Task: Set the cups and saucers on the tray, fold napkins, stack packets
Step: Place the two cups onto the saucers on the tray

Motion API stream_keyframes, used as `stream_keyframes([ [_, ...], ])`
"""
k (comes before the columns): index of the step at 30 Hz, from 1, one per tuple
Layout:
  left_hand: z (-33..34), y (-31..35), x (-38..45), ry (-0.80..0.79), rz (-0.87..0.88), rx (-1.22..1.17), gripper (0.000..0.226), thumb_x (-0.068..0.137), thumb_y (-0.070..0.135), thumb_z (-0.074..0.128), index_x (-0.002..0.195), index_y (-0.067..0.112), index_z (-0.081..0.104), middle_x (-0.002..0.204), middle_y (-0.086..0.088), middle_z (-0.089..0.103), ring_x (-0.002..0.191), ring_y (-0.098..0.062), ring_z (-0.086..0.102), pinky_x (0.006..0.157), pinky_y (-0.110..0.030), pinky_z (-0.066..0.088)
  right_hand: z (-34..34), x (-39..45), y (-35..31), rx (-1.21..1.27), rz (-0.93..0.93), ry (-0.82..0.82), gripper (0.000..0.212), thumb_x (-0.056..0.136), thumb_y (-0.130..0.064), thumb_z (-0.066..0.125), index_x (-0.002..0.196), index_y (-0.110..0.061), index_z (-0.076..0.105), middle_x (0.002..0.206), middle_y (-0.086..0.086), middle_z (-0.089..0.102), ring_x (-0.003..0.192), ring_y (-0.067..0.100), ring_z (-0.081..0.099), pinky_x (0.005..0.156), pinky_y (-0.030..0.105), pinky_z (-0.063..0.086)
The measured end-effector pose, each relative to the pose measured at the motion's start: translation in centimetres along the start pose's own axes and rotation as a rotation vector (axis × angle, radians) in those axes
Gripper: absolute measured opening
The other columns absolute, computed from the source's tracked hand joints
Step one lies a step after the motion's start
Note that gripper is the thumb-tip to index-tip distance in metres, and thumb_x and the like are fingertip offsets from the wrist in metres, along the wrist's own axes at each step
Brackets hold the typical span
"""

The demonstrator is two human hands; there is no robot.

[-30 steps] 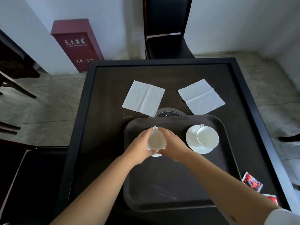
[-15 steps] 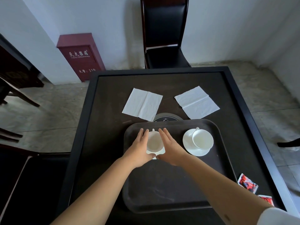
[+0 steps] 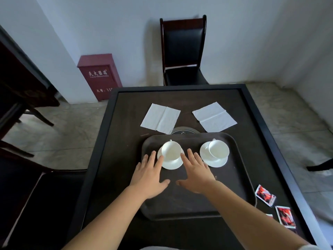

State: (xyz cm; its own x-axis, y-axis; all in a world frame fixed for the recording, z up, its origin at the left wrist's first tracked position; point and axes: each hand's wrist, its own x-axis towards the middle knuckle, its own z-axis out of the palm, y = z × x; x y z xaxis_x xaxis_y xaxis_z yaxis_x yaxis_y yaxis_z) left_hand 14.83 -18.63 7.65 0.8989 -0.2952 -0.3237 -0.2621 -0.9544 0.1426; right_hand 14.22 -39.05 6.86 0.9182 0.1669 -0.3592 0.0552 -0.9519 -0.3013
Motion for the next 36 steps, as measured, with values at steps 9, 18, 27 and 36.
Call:
stream_keyframes([
  [9, 0.9, 1.3, -4.4, -0.063, -0.070, 0.021, 0.094, 0.085, 0.073, 0.041, 0.154, 0.030, -0.007, 0.163, -0.006, -0.015, 0.149, -0.031, -0.007, 0.117, -0.054, 0.010, 1.1, -3.6, 0.6, -0.052, 0.008, -0.022, 0.109, 0.069, -0.087, 0.045, 0.149, -0.039, -0.012, 0.161, -0.002, -0.021, 0.147, 0.027, -0.016, 0.116, 0.055, 0.006],
  [18, 0.3, 2.7, -5.7, -0.014, -0.094, -0.030, 0.092, 0.085, 0.073, 0.041, 0.154, 0.030, -0.002, 0.164, -0.004, -0.011, 0.150, -0.030, -0.005, 0.117, -0.055, 0.013, 1.0, -4.9, 0.7, -0.090, -0.058, -0.030, 0.109, 0.072, -0.083, 0.049, 0.150, -0.037, -0.011, 0.161, -0.001, -0.021, 0.148, 0.027, -0.015, 0.116, 0.055, 0.007],
  [27, -1.3, 3.4, -3.3, 0.076, -0.095, -0.076, 0.088, 0.086, 0.071, 0.043, 0.153, 0.028, 0.006, 0.164, -0.007, 0.000, 0.149, -0.031, 0.003, 0.116, -0.053, 0.018, -1.6, -2.6, 0.5, -0.042, -0.131, 0.044, 0.099, 0.081, -0.070, 0.056, 0.153, -0.031, 0.000, 0.163, 0.002, -0.009, 0.149, 0.026, -0.004, 0.116, 0.050, 0.016],
  [36, -3.6, 0.0, 3.4, 0.158, -0.076, -0.158, 0.076, 0.088, 0.065, 0.047, 0.148, 0.024, 0.027, 0.159, -0.009, 0.022, 0.145, -0.029, 0.021, 0.111, -0.049, 0.032, -4.1, 4.8, -1.2, 0.080, -0.102, 0.123, 0.081, 0.088, -0.053, 0.059, 0.152, -0.024, 0.018, 0.163, 0.004, 0.009, 0.148, 0.026, 0.008, 0.113, 0.049, 0.026],
])
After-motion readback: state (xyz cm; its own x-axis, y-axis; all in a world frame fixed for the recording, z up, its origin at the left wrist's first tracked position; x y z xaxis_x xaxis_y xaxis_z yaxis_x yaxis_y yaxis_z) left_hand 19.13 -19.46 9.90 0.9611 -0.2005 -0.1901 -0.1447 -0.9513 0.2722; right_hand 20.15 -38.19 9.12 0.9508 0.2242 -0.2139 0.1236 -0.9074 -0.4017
